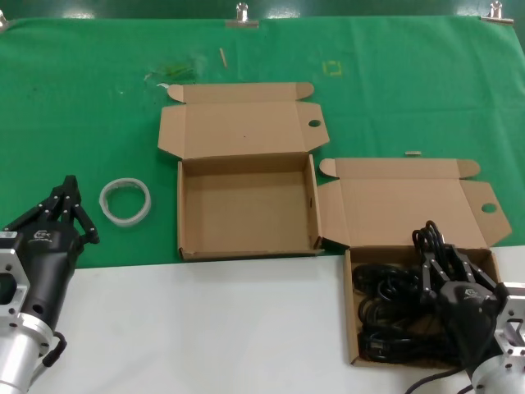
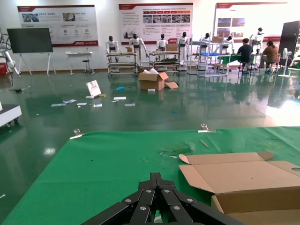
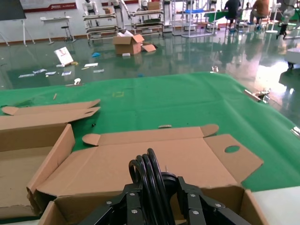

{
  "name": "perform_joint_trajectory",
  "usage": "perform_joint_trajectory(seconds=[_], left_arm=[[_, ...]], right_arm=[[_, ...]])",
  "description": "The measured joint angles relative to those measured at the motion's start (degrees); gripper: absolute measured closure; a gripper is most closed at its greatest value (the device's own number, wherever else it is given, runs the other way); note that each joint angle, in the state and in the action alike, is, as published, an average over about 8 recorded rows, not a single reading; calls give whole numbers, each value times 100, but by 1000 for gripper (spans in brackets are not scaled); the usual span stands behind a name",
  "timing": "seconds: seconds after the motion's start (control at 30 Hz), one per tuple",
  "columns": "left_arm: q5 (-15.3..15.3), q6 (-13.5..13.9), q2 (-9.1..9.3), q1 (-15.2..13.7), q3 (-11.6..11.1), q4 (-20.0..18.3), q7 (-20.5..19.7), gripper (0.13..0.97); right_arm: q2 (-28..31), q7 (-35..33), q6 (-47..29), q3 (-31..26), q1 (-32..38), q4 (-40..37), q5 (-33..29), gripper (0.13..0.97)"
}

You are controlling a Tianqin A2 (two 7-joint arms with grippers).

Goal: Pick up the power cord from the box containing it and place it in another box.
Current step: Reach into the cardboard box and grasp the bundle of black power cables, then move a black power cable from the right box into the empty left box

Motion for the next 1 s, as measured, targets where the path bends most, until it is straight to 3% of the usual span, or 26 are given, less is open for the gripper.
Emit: perform_joint_trajectory(seconds=[0.37, 0.63, 0.8, 1.0], left_arm=[[0, 0, 0, 0, 0, 0, 1, 957], [0, 0, 0, 0, 0, 0, 1, 957], [0, 0, 0, 0, 0, 0, 1, 957], [0, 0, 0, 0, 0, 0, 1, 957]], right_arm=[[355, 218, 490, -517, 86, 190, 158, 820], [1164, -39, 1283, -1433, 289, 1123, 971, 820], [1575, -147, 1378, -2080, 847, 1353, 1384, 820], [1533, 34, 735, -2846, 2037, 448, 1412, 820]])
